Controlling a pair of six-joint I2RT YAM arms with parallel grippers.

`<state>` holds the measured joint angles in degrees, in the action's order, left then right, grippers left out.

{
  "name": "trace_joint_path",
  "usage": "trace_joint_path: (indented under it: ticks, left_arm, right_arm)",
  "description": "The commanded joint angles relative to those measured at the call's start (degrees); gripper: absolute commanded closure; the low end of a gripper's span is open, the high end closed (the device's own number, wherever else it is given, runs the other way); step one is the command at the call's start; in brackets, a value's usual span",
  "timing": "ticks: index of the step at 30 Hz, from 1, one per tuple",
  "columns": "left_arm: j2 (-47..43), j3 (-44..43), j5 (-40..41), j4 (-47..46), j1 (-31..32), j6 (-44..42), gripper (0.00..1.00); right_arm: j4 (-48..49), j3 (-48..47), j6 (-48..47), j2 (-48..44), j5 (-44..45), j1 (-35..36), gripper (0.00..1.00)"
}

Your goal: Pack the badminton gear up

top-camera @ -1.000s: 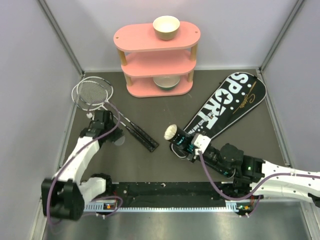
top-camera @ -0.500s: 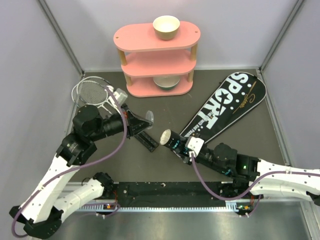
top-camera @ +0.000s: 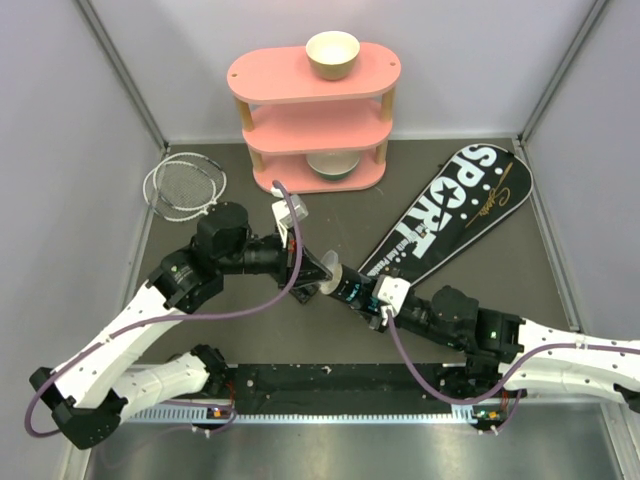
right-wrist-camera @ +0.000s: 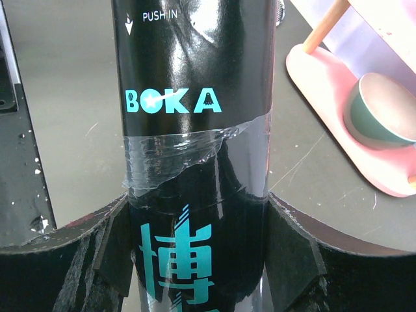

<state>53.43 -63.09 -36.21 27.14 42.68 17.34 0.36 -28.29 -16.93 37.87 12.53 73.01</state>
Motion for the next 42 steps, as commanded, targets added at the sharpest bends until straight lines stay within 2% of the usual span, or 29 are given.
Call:
trace_joint_path:
  ticks: [1, 18, 29, 37, 42]
  left_arm:
    - [0.10, -0.81, -4.66, -1.65, 1.44, -2.58, 1.00]
    - [1.77, -0.19, -4.57, 0.73, 3.38, -4.77, 1.00]
    - [3.43, 0.24, -14.58, -0.07, 4.26, -4.51, 1.00]
    - [3.96, 2.00, -22.23, -0.07, 4.61, -5.04, 1.00]
    - [5.89, 2.27, -23.82, 0.46, 4.78, -5.39, 1.00]
  right_arm:
    - [3.07, -2.82, -0.47, -0.95, -0.93, 0.37, 1.00]
    - [3.59, -2.12, -0.39, -2.62, -1.72, 0.29, 1.00]
    - [5.61, -0.45, -1.26, -4.64, -7.87, 0.37, 1.00]
    - [7.29, 1.31, -2.76, -6.58, -16.13, 0.38, 1.00]
    - [7.55, 1.22, -2.94, -6.49, -18.51, 0.38, 1.00]
